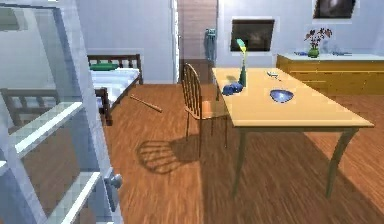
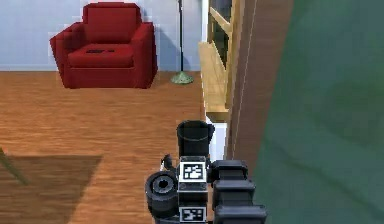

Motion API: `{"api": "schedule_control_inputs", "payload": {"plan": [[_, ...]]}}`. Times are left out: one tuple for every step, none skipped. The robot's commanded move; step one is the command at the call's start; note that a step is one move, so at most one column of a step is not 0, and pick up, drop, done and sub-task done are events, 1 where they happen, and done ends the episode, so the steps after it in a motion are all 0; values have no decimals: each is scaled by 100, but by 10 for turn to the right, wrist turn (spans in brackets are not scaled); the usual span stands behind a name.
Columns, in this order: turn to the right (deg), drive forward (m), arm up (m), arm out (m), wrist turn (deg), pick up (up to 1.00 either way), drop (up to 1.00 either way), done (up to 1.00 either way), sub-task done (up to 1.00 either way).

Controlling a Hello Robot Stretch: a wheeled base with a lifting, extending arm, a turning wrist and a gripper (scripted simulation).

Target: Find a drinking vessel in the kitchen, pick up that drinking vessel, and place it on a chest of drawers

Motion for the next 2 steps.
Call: {"api": "schedule_control_inputs", "payload": {"plan": [[330, 0, 0, 0, 0, 0, 0, 0, 0], [0, 55, 0, 0, 0, 0, 0, 0, 0]]}}
